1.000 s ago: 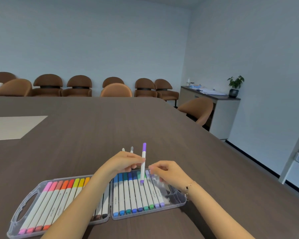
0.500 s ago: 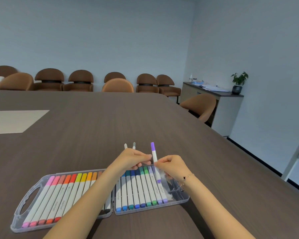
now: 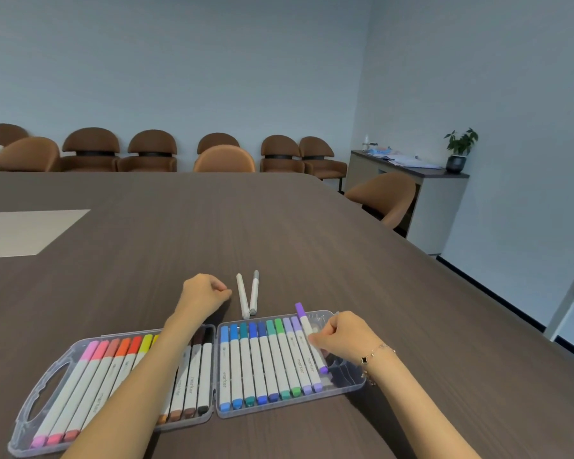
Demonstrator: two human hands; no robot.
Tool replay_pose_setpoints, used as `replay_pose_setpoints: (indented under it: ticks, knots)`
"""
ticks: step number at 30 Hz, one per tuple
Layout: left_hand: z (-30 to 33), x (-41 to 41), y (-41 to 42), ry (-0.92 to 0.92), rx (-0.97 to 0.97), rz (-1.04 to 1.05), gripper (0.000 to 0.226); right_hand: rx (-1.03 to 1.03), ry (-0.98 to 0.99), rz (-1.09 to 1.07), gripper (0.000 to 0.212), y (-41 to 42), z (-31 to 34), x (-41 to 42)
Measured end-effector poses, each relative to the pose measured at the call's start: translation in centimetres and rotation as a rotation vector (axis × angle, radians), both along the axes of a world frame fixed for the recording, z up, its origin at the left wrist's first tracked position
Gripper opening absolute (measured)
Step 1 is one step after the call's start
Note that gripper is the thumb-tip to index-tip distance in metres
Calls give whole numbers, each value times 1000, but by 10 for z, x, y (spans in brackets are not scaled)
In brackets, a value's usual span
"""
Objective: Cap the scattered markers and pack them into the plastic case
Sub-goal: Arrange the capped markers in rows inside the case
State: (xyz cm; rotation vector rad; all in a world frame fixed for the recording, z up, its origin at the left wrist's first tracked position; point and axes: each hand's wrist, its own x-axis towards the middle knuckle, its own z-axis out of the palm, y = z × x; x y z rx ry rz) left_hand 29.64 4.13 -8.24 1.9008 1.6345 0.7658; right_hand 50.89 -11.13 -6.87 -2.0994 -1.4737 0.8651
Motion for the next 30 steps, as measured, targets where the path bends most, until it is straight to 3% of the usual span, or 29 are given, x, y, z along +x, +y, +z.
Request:
replay_pose_setpoints:
  ticks: [6, 19, 30]
  knots:
    - [4, 21, 1, -10, -80, -59, 15, -79, -30, 69, 31, -6, 9, 3]
    - [12, 38, 14, 165, -216, 57, 25, -112, -109, 154, 39, -9, 10, 4]
    - [10, 45, 2, 353, -58, -36, 27, -147, -131, 198, 39, -9, 16, 5]
